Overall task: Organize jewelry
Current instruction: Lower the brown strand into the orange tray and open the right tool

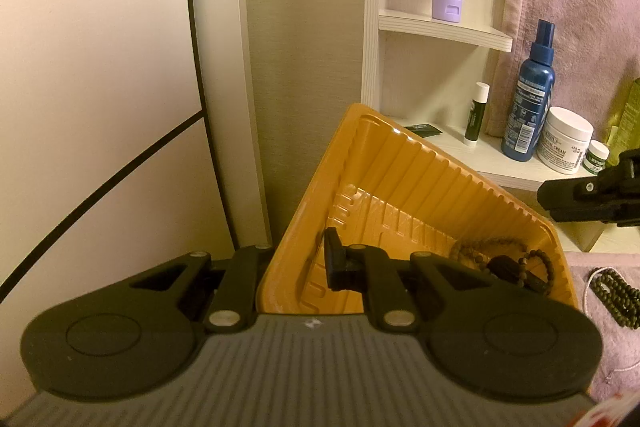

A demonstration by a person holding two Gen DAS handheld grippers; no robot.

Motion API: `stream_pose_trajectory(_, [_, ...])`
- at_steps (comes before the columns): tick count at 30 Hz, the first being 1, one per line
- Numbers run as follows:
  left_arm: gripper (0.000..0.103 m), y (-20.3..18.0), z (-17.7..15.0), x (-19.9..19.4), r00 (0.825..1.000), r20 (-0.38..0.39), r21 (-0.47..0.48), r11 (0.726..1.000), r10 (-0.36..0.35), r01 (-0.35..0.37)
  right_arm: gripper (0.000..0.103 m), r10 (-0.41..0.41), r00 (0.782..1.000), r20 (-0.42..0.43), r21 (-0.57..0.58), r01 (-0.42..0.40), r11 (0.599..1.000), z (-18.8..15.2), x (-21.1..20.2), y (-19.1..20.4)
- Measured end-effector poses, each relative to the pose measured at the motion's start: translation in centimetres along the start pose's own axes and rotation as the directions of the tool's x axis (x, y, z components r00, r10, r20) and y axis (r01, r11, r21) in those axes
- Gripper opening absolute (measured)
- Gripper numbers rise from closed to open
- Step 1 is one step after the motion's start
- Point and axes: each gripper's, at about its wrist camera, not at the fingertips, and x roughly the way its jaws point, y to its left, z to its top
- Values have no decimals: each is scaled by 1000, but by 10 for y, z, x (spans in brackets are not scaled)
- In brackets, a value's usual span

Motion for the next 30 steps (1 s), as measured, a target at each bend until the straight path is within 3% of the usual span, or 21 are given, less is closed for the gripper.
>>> stream_pose_trajectory(15, [12, 1, -1, 0, 1000, -1, 2, 1000, 4, -4, 42, -56, 998, 8, -50, 57, 997, -33, -37, -8])
stream_pose_trajectory(23, [12, 0, -1, 0, 1000, 1, 5, 1000, 7, -7, 43, -155, 988, 26, -34, 156, 987, -60, -74, -27])
stream_pose_trajectory(30, [12, -1, -1, 0, 1000, 2, 12, 1000, 11, -11, 43, -286, 958, 20, 45, 285, 958, -85, -114, -67])
